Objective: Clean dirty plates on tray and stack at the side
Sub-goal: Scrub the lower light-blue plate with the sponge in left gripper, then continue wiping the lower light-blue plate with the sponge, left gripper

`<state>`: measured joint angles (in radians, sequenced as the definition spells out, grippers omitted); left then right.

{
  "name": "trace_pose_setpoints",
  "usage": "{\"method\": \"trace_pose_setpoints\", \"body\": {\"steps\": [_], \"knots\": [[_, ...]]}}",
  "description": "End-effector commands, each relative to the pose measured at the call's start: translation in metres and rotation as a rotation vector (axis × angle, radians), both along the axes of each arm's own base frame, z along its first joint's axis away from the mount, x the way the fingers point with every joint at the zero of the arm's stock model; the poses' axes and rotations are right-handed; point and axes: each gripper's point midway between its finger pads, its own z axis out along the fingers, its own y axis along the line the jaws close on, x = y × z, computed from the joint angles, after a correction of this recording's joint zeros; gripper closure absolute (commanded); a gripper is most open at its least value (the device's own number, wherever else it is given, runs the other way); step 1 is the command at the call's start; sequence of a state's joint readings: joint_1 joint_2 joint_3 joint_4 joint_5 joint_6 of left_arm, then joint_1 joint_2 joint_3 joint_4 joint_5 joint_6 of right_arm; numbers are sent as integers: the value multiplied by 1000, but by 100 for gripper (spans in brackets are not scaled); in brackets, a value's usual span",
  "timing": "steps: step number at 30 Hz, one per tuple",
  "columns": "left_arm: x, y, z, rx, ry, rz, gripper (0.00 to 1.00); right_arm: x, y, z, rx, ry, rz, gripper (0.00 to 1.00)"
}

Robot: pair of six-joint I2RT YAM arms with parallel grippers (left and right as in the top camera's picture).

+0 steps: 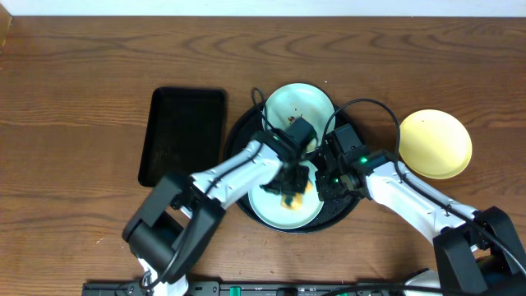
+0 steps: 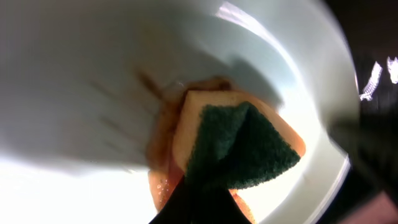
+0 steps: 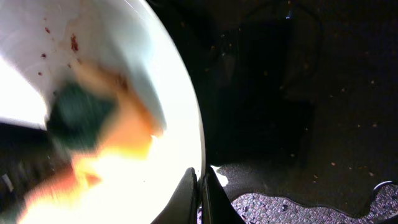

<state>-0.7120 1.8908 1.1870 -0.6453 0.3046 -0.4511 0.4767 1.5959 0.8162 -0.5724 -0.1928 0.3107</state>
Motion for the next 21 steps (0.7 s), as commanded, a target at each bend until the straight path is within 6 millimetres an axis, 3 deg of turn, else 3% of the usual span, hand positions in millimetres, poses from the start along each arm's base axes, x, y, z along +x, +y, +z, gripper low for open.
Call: {"method": "trace_pose_setpoints", "body": {"steps": [1, 6, 8, 11, 15, 21], "knots": [[41, 38, -11, 97, -87, 126, 92, -7, 6, 1, 7, 11, 28, 99], [63, 65, -10, 96, -84, 241, 92, -7, 6, 1, 7, 11, 28, 99], [57, 76, -12, 124, -37, 297, 92, -7, 6, 1, 7, 11, 28, 99], [29, 87, -12, 166, 89, 326, 93, -7, 6, 1, 7, 11, 28, 99], [1, 79, -6, 114, 216, 245, 93, -6, 3, 0, -10, 6, 23, 99], [9, 59, 13, -18, 163, 171, 93, -6, 2, 0, -14, 6, 23, 95]]}}
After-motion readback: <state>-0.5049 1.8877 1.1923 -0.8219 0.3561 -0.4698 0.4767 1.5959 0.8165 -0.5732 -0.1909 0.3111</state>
